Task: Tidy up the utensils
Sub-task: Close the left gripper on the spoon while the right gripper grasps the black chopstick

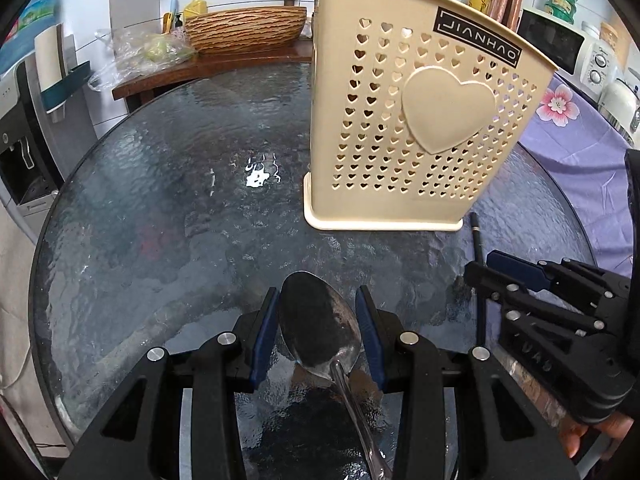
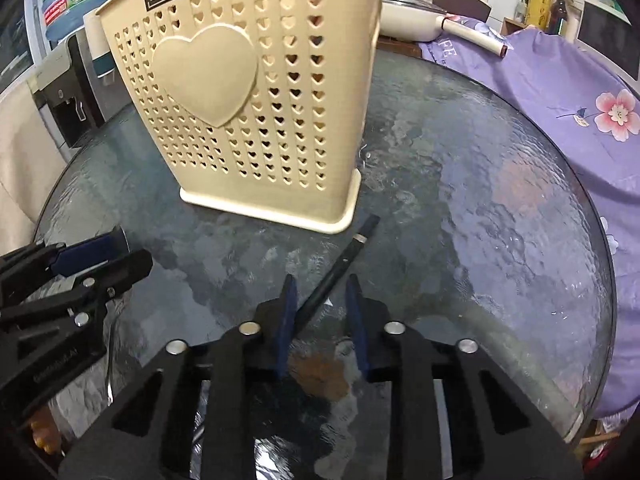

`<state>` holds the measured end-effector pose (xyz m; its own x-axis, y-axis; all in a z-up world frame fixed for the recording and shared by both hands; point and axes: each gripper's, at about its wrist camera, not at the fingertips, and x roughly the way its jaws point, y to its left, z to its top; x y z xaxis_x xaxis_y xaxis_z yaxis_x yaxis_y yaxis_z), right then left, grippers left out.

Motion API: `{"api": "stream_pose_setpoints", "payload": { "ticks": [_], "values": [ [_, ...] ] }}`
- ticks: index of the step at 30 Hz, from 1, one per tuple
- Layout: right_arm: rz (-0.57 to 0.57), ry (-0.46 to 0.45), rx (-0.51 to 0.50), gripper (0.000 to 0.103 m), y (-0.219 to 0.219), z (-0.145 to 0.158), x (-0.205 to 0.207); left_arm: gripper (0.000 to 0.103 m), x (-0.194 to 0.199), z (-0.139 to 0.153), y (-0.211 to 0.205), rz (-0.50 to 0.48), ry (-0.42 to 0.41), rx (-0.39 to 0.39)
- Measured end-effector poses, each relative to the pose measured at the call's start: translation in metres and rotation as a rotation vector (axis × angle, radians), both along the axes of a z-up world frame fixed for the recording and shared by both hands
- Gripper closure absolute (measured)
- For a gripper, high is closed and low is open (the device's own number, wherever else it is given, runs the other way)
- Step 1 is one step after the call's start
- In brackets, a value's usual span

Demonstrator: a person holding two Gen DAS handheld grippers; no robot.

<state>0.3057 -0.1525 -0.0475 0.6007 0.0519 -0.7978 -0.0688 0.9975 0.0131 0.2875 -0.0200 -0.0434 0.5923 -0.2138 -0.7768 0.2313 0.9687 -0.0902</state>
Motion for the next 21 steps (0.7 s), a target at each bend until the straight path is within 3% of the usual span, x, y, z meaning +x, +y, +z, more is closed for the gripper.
{"api": "stream_pose_setpoints", "payload": {
  "ticks": [5,21],
  "values": [
    [0.005,0.029,0.028,0.092,-0.012,0.002,-0.002,0.065,0.000,-0.002,-0.001,-0.005,0.002,-0.008],
    [0.008,0.023,0.165,0.095,-0.049,0.002,0.001,0.067,-0.021,0.017,-0.014,-0.017,-0.051,-0.025]
  ]
}}
